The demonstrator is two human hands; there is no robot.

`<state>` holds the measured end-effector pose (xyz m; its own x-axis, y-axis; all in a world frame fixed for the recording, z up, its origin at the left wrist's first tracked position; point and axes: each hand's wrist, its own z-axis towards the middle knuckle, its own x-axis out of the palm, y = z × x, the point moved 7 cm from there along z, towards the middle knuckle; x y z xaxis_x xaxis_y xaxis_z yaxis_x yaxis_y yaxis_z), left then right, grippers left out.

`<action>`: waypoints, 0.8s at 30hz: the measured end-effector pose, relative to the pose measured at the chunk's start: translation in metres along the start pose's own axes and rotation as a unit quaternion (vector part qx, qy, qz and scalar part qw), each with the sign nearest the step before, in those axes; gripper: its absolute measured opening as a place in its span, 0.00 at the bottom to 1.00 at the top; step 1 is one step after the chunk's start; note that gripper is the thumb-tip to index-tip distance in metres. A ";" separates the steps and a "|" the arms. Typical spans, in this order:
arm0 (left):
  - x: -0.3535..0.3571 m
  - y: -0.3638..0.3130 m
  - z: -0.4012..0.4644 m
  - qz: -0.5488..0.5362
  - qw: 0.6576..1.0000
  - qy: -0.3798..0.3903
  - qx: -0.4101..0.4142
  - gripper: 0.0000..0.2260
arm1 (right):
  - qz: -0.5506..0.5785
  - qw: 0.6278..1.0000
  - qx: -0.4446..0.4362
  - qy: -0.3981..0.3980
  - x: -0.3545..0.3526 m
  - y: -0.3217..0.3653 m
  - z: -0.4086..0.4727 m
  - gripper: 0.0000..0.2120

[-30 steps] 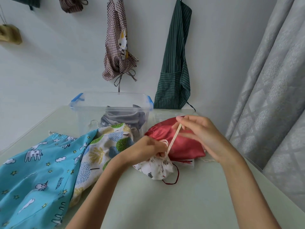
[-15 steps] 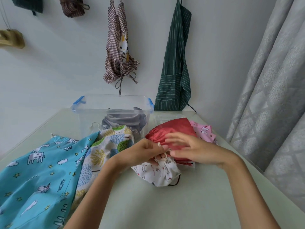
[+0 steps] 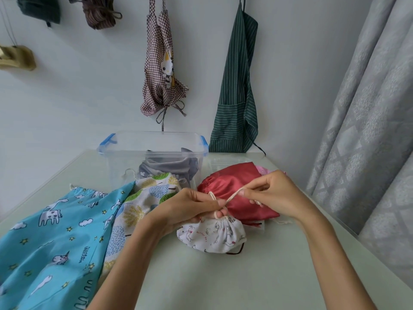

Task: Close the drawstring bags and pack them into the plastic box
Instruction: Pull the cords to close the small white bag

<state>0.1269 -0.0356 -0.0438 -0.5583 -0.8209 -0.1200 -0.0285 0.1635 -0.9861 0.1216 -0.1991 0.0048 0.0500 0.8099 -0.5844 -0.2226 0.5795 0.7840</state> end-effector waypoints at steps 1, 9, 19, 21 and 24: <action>0.001 0.002 0.001 -0.031 0.999 0.004 -0.009 0.07 | 0.004 1.000 -0.006 -0.003 -0.001 0.003 0.000 0.03; -0.013 0.005 0.007 -0.240 0.967 -0.083 -0.023 0.13 | 0.000 0.992 -0.025 0.124 0.007 0.032 -0.019 0.02; -0.021 -0.006 0.002 -0.143 0.980 -0.128 0.048 0.12 | -0.111 0.990 -0.067 0.050 0.005 0.040 -0.016 0.10; -0.018 -0.011 0.000 -0.124 0.982 -0.129 0.069 0.14 | -0.100 0.991 -0.092 0.020 0.012 0.037 -0.007 0.07; -0.020 -0.018 -0.002 -0.085 0.976 -0.157 0.122 0.13 | -0.043 0.992 -0.071 0.092 0.037 0.026 -0.002 0.09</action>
<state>0.1368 -0.0210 -0.0230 -0.2794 -0.9585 0.0570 0.1201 -0.0938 -0.9883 0.1160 -0.1539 0.0028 -0.1005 0.7208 -0.6858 -0.3602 0.6161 0.7004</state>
